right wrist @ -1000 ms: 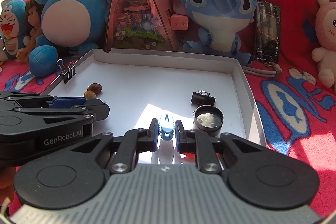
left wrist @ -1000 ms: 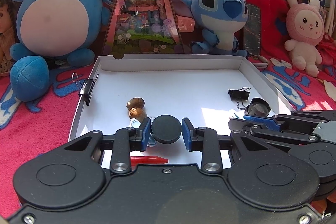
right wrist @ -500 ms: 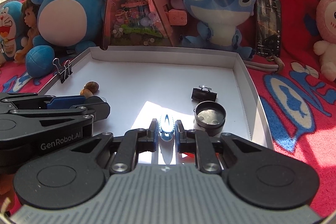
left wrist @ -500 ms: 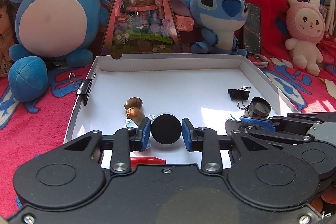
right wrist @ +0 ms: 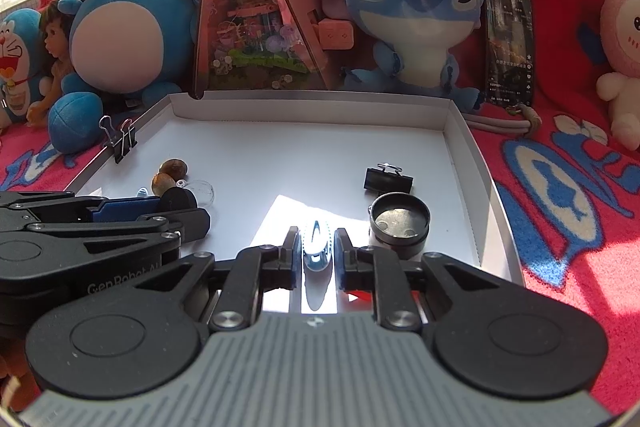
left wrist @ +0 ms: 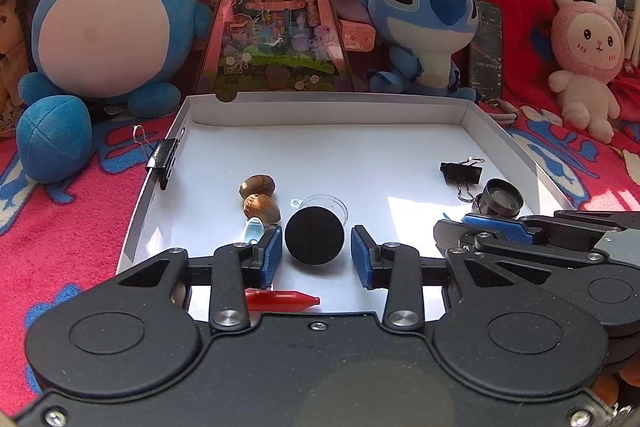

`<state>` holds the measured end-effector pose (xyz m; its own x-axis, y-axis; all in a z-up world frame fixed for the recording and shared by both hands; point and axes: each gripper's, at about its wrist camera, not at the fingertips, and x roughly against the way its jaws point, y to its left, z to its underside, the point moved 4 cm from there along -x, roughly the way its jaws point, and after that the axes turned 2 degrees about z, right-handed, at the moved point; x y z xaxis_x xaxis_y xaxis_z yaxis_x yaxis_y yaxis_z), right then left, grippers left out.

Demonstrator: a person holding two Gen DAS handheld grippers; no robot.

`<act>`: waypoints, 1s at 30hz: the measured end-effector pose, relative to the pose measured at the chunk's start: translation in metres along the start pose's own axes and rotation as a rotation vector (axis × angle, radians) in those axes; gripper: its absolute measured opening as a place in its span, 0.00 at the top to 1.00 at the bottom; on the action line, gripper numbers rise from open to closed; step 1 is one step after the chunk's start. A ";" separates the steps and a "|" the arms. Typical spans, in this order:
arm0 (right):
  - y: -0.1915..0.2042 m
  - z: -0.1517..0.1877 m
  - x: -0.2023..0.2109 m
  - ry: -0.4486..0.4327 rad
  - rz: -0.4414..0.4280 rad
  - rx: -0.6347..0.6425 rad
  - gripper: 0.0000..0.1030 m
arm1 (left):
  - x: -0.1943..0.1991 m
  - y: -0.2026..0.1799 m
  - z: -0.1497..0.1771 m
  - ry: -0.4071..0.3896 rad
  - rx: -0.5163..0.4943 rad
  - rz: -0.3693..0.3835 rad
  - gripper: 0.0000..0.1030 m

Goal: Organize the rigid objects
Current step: 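Open both tools to release the black lid and blue clip in the box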

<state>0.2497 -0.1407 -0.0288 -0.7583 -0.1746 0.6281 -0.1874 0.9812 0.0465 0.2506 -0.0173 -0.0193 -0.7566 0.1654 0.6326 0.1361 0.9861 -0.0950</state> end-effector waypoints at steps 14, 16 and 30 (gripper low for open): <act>-0.005 -0.001 0.007 -0.016 -0.004 -0.029 0.63 | 0.015 0.003 -0.002 -0.025 0.004 -0.021 0.39; -0.006 -0.001 0.010 -0.021 -0.004 -0.035 0.59 | 0.018 0.005 -0.003 -0.029 0.010 -0.027 0.36; -0.013 -0.005 0.032 -0.084 0.020 -0.075 0.32 | 0.045 0.013 -0.006 -0.082 0.030 -0.045 0.16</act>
<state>0.2313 -0.1584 -0.0053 -0.8116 -0.1578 0.5625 -0.1264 0.9874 0.0947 0.2228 0.0031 0.0124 -0.8113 0.1199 0.5723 0.0819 0.9924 -0.0918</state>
